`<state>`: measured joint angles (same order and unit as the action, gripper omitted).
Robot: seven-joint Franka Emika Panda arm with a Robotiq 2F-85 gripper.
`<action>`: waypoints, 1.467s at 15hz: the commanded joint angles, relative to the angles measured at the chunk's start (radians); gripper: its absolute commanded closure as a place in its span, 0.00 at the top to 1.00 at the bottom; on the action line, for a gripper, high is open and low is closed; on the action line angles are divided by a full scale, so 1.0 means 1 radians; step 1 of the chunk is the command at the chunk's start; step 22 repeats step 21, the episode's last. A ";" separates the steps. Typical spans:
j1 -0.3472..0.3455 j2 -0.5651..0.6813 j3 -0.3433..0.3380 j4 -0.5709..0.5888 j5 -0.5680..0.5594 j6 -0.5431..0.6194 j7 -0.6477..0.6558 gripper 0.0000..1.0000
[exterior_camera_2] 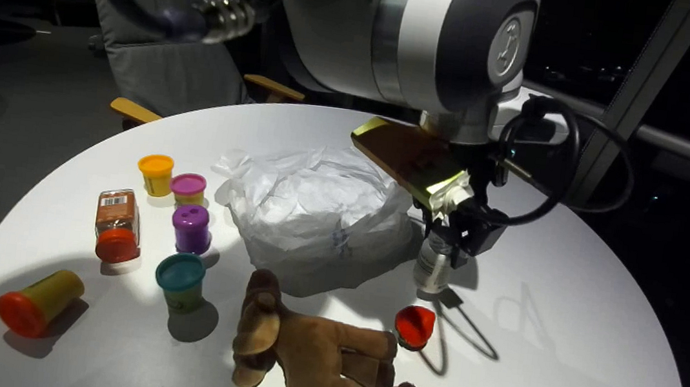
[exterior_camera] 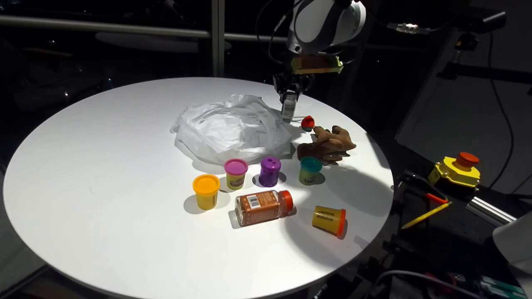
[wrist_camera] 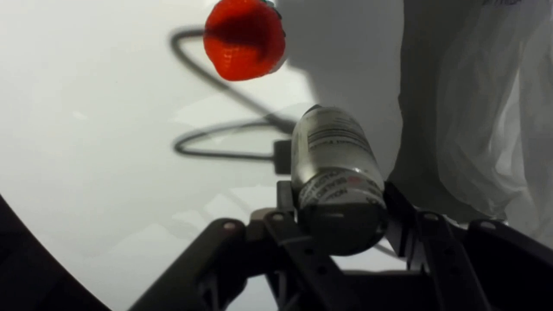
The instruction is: Remove all the contents from the white plastic bag one at a time and put them on the table
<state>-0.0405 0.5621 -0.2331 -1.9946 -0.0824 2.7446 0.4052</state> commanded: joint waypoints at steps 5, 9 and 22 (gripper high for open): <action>-0.021 -0.011 0.013 -0.023 0.066 0.076 -0.094 0.84; 0.058 -0.180 0.001 -0.125 -0.031 -0.030 -0.186 1.00; 0.104 -0.547 0.215 -0.229 -0.139 -0.489 -0.348 1.00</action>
